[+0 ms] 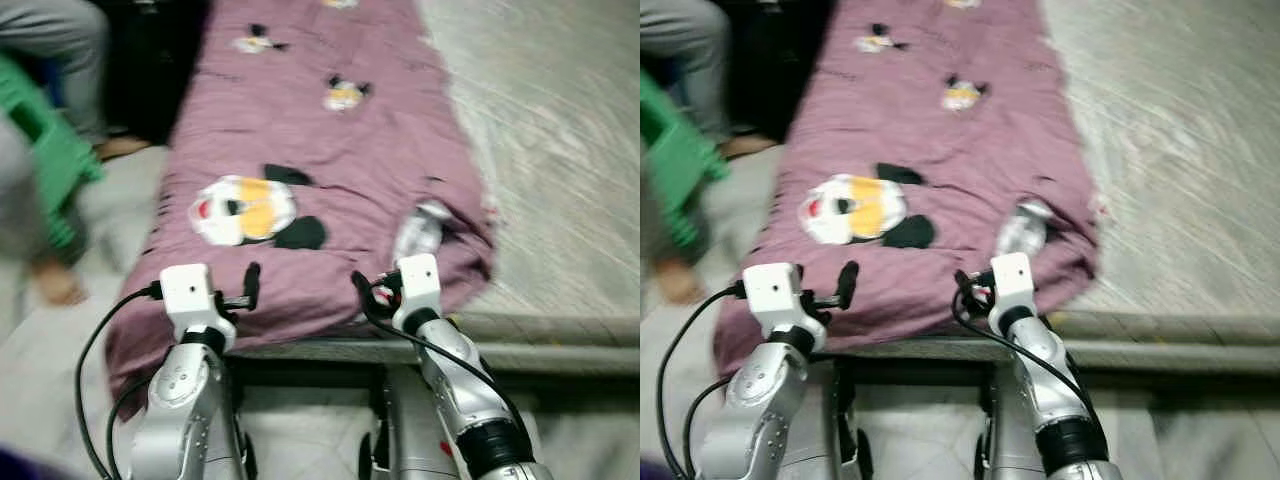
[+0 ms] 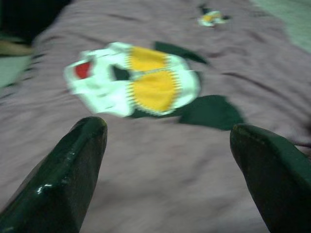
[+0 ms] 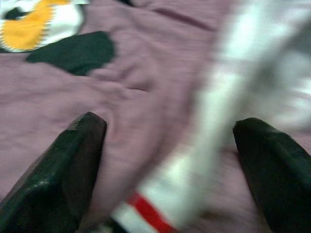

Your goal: Clean up the room

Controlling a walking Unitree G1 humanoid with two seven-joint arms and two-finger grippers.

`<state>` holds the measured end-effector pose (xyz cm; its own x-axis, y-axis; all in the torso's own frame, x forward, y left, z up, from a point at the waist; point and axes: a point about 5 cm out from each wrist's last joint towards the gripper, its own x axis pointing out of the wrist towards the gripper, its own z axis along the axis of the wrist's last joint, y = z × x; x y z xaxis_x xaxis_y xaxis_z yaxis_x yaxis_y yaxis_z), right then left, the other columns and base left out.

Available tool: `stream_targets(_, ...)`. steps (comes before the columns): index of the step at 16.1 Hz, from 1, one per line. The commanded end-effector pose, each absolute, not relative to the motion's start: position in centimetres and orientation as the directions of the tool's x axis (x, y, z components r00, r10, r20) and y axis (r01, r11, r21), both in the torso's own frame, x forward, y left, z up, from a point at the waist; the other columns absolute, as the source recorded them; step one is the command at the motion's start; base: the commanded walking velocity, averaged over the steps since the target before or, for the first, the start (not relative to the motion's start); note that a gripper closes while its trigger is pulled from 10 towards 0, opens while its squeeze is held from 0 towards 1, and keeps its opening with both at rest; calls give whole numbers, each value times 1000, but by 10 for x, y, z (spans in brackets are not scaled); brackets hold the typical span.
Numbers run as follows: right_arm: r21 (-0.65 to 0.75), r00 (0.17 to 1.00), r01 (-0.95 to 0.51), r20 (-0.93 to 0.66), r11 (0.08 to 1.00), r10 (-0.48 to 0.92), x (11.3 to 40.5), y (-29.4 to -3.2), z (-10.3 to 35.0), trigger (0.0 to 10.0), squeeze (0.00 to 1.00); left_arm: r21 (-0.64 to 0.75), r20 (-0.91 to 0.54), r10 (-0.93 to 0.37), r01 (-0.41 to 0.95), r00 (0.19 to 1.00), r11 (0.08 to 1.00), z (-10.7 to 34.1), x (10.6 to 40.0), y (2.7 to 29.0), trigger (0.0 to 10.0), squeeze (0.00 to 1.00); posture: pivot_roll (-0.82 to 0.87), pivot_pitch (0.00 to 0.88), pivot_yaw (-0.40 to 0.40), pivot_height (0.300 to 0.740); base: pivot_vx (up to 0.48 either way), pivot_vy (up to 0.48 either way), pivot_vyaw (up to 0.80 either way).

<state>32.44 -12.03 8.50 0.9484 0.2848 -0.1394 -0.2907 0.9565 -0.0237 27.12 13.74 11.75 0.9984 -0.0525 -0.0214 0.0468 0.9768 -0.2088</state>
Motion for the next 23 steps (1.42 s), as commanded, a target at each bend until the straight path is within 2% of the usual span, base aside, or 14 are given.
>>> stream_targets(1,-13,954,-257,-163,966,252,323,-128,79,10000,0,-202,-21,-56,51,998,978,118,270,135,10000,0,13,214,-16,551,0,0,-800)
stream_targets(7,-5,982,-185,-49,983,185,326,-138,94,10000,0,-193,-19,-57,52,998,980,120,271,138,10000,0,25,210,1,551,0,0,-133)
stream_targets(12,-21,995,-100,-4,995,100,343,-155,108,10000,0,-189,-14,-63,60,998,980,122,273,138,10000,0,32,204,8,551,0,0,0)
stream_targets(15,-34,996,-93,15,995,93,355,-148,116,10000,0,-179,-11,-59,56,998,982,124,270,140,10000,0,68,212,7,551,0,0,0)
stream_targets(20,-103,993,-111,-57,989,105,364,-134,106,10000,0,-132,-26,-6,2,1000,991,125,251,157,10000,0,142,251,-14,551,0,0,0)
stream_targets(23,-136,996,-80,-47,987,75,370,-127,111,10000,0,-129,-27,-2,-2,1000,992,128,246,156,10000,0,163,259,-11,551,0,0,0)
